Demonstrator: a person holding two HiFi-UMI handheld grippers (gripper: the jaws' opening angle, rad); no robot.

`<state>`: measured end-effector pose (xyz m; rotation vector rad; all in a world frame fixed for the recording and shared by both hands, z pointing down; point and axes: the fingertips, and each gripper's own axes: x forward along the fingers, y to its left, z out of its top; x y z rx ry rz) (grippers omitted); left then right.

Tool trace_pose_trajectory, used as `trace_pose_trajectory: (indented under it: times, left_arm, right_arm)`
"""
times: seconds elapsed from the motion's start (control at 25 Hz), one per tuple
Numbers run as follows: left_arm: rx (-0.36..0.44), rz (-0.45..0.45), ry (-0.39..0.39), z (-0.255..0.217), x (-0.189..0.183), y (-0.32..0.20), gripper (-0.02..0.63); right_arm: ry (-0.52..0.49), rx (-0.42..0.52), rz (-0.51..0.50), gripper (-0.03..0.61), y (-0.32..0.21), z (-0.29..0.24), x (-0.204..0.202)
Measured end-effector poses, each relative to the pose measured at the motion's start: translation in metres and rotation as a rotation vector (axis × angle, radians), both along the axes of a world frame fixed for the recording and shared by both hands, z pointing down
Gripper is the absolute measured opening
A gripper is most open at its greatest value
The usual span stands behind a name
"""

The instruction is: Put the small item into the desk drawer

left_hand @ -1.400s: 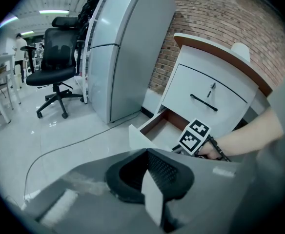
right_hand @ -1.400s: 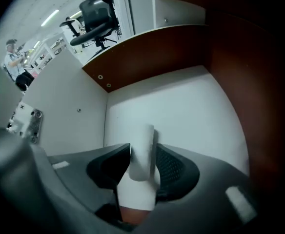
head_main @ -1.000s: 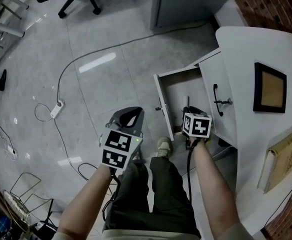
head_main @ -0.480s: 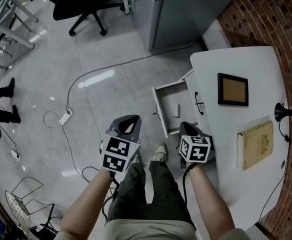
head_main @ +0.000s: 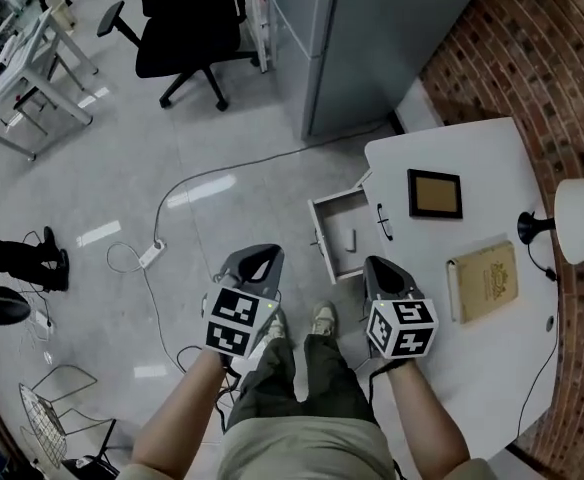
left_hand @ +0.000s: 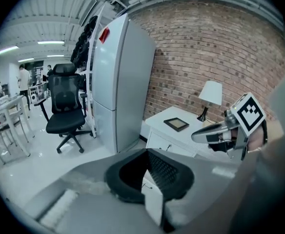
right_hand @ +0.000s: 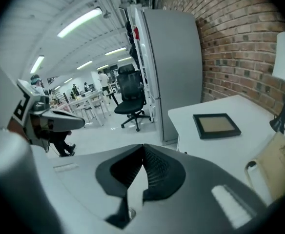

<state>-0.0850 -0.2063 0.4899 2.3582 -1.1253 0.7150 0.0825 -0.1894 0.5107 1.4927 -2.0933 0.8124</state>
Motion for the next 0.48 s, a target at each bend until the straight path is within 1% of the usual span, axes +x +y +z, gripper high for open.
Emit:
trace_pose_trajectory:
  times: [0.12, 0.36, 0.48]
  left_arm:
    - [0.044, 0.005, 0.010, -0.037, 0.001, 0.005, 0.003]
    - [0.162, 0.012, 0.018, -0.112, -0.004, 0.012, 0.002]
    - [0.223, 0.027, 0.028, -0.151, -0.001, 0.015, 0.003]
  right_arm:
    - [-0.022, 0.066, -0.005, 0.005, -0.001, -0.049, 0.000]
    - [-0.049, 0.201, -0.012, 0.005, 0.003, -0.143, -0.005]
    - [-0.040, 0.271, -0.027, 0.005, 0.008, -0.187, -0.005]
